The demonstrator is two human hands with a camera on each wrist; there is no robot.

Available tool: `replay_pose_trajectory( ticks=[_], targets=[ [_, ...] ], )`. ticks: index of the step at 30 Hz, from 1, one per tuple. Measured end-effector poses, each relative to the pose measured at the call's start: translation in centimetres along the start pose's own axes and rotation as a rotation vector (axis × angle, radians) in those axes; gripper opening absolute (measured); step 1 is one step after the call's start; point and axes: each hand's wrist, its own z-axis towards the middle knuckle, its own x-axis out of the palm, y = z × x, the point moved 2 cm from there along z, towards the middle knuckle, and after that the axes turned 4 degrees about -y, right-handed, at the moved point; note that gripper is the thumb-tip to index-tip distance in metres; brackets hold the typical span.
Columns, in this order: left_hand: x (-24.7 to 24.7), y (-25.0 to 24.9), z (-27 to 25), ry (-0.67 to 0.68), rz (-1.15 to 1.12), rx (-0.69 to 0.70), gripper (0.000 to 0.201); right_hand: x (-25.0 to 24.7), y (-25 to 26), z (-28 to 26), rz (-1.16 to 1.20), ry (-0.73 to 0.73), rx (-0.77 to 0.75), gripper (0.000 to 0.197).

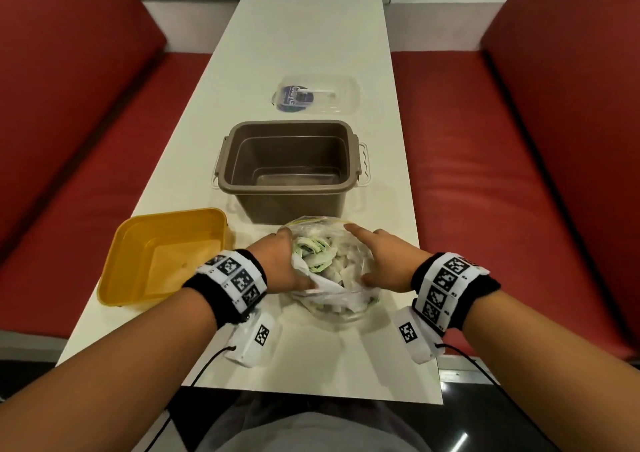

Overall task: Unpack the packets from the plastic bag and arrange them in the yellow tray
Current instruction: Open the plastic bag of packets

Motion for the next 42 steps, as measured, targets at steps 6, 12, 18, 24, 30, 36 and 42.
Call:
replay_pose_trajectory(
  ticks=[6,12,18,24,30,36,42],
  targets=[
    [0.6,-0.3,0.3,0.006,0.110,-0.009,0.100,0.8,-0.4,0.3,0.031,-0.008,0.005,0.101],
    [0.2,-1.3,-0.3,-0.009,0.373,0.017,0.100,1.0,0.8,0.1,0.084,-0.015,0.022,0.112],
    [-4.5,-3.2,-0.9,-0.146,0.354,0.218,0.062,1.9,2.4,0.1,-0.072,-0.087,0.034,0.133],
    [-4.4,-5.1,-0.3,-0.110,0.396,0.303,0.024,1.8,2.9,0.2,-0.096,-0.113,0.021,0.129],
    [-6.6,-3.7,-1.6,-0.282,0.183,0.401,0.019,-0.6,3.5,0.0,-0.068,-0.263,-0.026,0.109],
    [-8.2,-3.7,-3.5,-0.398,-0.229,0.542,0.011,-3.6,6.2,-0.7,0.238,-0.562,-0.314,0.012],
    [-5.3,-3.5,-1.0,-0.221,0.157,0.313,0.020,-2.8,5.0,-0.4,0.310,-0.557,-0.099,0.030]
  ],
)
